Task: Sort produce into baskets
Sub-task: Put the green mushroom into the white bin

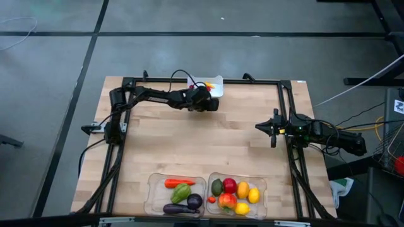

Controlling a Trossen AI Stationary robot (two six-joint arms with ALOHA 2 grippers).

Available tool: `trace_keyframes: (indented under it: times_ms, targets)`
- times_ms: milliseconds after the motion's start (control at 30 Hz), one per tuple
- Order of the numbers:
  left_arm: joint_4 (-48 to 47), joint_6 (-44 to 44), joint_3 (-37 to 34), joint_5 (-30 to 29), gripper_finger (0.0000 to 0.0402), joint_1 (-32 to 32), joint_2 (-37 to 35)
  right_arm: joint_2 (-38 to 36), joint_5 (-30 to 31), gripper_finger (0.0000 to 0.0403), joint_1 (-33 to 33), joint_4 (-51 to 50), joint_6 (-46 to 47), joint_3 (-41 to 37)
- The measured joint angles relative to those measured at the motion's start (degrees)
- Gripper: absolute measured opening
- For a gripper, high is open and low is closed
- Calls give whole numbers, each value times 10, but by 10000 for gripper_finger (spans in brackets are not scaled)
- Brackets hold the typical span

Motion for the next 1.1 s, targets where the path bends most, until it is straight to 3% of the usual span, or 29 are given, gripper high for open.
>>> trace_keyframes:
  times_ms: [233,500,833,1100]
  targets:
    - [24,44,0,-7,111,-7,-55,0,0,33,0,0,0,0]
    - [46,104,0,-58,111,26,-114,0,0,33,0,7,-3,0]
    - [42,142,0,-71,111,76,-123,0,2,33,0,126,-60,-4]
    - [41,222,0,-73,111,98,-121,0,2,33,0,222,-77,-20]
